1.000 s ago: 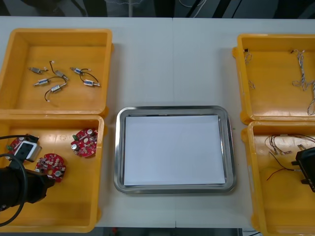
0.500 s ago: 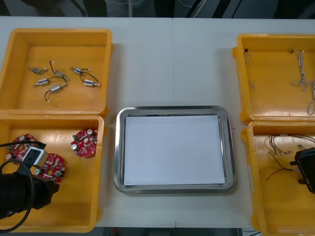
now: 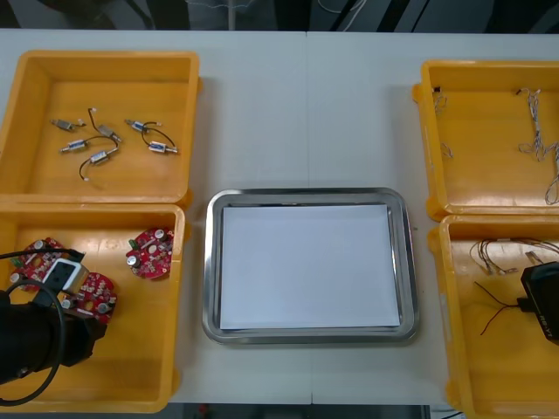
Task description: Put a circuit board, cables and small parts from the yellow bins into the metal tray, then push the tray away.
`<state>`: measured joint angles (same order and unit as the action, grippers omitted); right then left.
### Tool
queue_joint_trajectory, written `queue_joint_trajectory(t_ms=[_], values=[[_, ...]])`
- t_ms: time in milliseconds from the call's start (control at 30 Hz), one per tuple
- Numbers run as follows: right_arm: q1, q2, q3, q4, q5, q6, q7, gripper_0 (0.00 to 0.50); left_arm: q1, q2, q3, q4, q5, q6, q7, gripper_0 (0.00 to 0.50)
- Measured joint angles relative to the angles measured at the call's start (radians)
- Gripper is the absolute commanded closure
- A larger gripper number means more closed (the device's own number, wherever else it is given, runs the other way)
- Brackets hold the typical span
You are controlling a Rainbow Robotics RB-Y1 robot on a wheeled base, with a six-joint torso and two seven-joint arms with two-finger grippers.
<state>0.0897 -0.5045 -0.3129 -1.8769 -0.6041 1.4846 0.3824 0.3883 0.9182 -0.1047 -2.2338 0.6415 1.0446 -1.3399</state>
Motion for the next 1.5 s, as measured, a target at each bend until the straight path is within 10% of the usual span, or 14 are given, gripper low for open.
queue_joint_trajectory(t_ms=[433, 667, 1167, 1500], values=[[0.0, -0.048, -0.133, -0.173, -0.127, 0.272, 0.0, 0.5, -0.033, 0.001, -0.039, 0.029, -0.001, -0.027, 0.0, 0.0], [0.0, -0.17, -0.174, -0.197, -0.252, 0.353, 0.0, 0.5, -0.034, 0.004, -0.039, 0.03, -0.002, -0.027, 0.0, 0.5], [0.039, -0.467, -0.181, -0.401, -0.552, 0.356, 0.0, 0.5, -0.034, 0.017, -0.04, 0.031, -0.011, -0.028, 0.0, 0.5], [0.039, -0.629, -0.154, -0.544, -0.605, 0.267, 0.0, 0.5, -0.034, 0.032, 0.012, 0.007, 0.057, 0.073, 0.0, 0.5]])
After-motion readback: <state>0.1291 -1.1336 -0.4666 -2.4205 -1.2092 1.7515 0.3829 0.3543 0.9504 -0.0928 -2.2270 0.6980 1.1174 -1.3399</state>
